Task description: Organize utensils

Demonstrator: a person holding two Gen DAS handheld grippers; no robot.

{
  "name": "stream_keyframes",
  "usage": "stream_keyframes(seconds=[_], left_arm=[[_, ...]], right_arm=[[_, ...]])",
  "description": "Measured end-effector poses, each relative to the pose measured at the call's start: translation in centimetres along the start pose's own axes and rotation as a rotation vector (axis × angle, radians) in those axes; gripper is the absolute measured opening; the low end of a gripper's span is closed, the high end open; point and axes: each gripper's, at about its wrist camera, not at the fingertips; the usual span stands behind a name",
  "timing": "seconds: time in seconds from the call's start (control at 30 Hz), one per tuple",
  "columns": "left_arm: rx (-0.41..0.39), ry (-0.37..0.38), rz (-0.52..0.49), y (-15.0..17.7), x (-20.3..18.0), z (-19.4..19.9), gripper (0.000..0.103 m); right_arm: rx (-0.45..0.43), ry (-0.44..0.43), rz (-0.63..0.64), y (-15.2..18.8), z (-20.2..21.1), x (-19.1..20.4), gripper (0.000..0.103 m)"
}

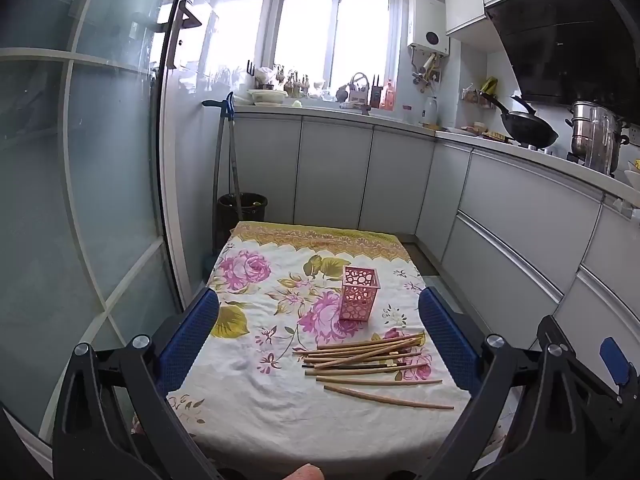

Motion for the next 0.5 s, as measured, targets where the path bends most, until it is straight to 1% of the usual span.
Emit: stream_keyframes(seconds=[0.07,0.1,0.23,0.5], left_arm=[[-0.001,0.005,-0.002,-0.12,-0.09,0.38,0.096],[0.006,0.007,0.000,-0.21,-0.02,-0.18,0.096],[0.020,0.019,-0.012,-0.05,-0.35,-0.15,0.096],[0.018,0.011,-0.008,0.16,-0.29,-0.03,0.096]], right_arm=[[-0.006,-0.002,-0.001,0.29,0.11,0.26,0.096],[0.000,-0.010,-0.011,-0.32,-0.20,-0.22,0.096],[-0.007,-0.018,-0.020,-0.25,-0.23,-0.23,0.096],[-0.023,-0.018,-0.019,-0.34,0.08,-0.51,0.096]])
Point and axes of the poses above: each gripper's, at about its wrist camera, not at the fingertips, and z roughly against the way its jaws point, x to its left, y to its underside
